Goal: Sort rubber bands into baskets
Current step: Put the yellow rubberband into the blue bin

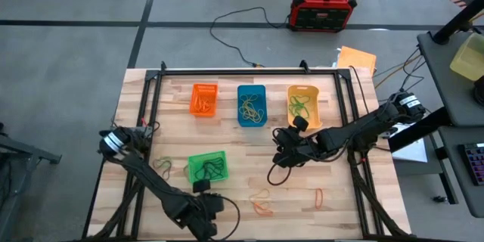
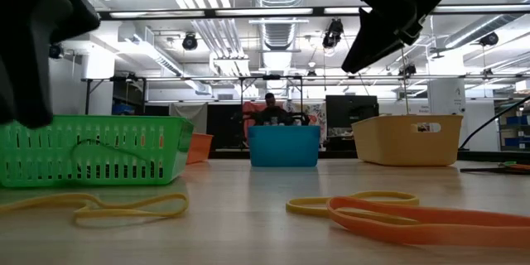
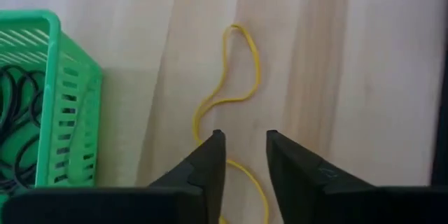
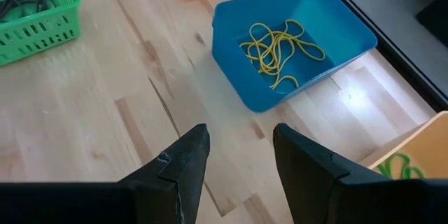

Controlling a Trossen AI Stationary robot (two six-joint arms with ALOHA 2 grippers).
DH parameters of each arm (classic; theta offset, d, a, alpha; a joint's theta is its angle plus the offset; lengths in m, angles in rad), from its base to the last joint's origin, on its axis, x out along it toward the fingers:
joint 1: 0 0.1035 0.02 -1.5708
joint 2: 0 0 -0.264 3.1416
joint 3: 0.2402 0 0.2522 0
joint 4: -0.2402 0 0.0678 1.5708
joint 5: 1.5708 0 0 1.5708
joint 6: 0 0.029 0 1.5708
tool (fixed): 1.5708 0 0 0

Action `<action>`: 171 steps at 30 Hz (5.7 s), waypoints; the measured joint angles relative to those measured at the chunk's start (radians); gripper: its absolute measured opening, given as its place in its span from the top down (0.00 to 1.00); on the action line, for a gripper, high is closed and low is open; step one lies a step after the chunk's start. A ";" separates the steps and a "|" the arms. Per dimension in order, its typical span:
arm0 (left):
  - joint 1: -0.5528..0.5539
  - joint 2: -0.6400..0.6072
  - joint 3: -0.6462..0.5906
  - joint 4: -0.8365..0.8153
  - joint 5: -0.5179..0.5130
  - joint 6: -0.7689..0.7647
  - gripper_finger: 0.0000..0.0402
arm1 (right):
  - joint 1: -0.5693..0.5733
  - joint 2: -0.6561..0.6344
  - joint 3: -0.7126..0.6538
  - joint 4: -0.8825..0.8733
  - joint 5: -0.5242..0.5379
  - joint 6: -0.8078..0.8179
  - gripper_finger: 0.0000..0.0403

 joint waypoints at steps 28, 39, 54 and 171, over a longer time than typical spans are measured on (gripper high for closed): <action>0.011 0.061 -0.102 0.087 -0.019 -0.150 0.71 | 0.000 0.000 -0.008 0.014 -0.003 0.012 0.62; 0.011 0.059 -0.131 0.105 -0.012 -0.126 0.98 | 0.000 0.000 -0.009 0.039 -0.001 0.016 0.62; 0.009 -0.014 -0.138 0.085 -0.050 0.019 1.00 | 0.069 0.000 -0.134 0.380 -0.014 -0.185 0.62; 0.030 -0.238 0.066 -0.245 -0.630 0.325 0.53 | 0.071 0.714 0.283 0.676 -0.560 -0.437 0.40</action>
